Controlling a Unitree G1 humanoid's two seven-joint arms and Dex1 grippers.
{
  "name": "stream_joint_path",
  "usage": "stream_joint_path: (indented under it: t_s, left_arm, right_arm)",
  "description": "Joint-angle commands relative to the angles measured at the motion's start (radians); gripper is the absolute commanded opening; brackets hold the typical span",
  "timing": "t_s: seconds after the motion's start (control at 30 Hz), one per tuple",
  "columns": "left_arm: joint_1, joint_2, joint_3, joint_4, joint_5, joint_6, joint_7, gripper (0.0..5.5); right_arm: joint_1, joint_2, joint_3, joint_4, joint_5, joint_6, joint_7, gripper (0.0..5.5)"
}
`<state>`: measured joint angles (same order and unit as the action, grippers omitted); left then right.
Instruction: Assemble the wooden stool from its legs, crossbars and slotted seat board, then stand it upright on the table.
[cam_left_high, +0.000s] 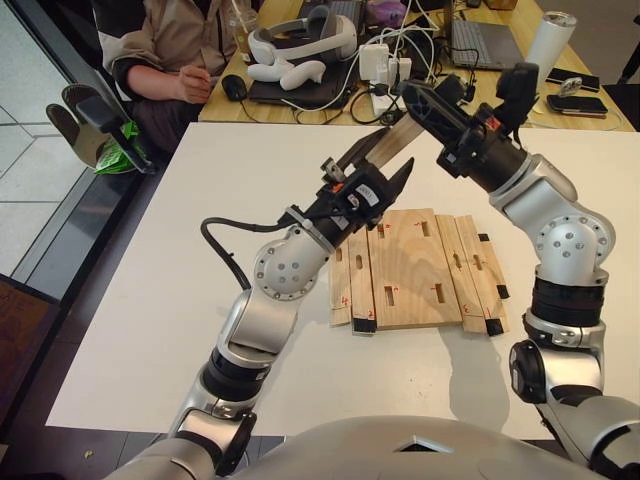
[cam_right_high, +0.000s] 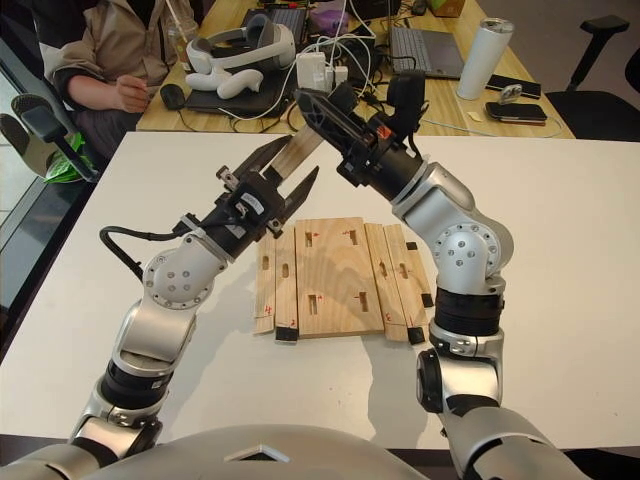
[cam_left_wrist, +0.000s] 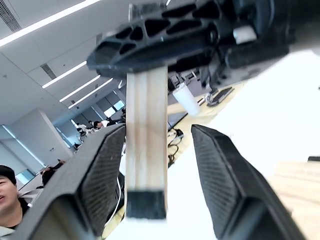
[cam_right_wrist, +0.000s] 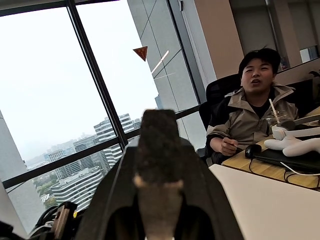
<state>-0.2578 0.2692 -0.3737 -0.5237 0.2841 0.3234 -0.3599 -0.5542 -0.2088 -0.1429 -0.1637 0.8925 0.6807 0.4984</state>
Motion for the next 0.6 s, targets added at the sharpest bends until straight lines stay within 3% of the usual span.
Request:
stream_joint_path:
  t_s: [0.03, 0.17, 0.3, 0.43, 0.6]
  left_arm:
    - [0.042, 0.019, -0.019, -0.002, 0.011, 0.039, -0.031, 2.43]
    - [0.107, 0.005, 0.008, -0.035, -0.021, 0.095, -0.03, 2.43]
    - [0.198, -0.091, 0.159, -0.08, -0.111, 0.24, 0.046, 2.43]
    - [0.217, -0.16, 0.252, -0.124, -0.179, 0.344, 0.097, 2.43]
    - [0.202, -0.159, 0.266, -0.146, -0.206, 0.393, 0.115, 2.43]
  right_arm:
    - [0.033, -0.031, -0.001, -0.049, -0.103, -0.04, -0.077, 0.37]
    - [0.172, -0.128, 0.052, -0.214, -0.298, -0.07, -0.149, 0.37]
    - [0.425, -0.236, 0.07, -0.381, -0.565, -0.122, -0.256, 0.37]
    - [0.635, -0.233, 0.011, -0.446, -0.618, -0.108, -0.291, 0.37]
    - [0.744, -0.176, -0.025, -0.463, -0.64, -0.067, -0.357, 0.37]
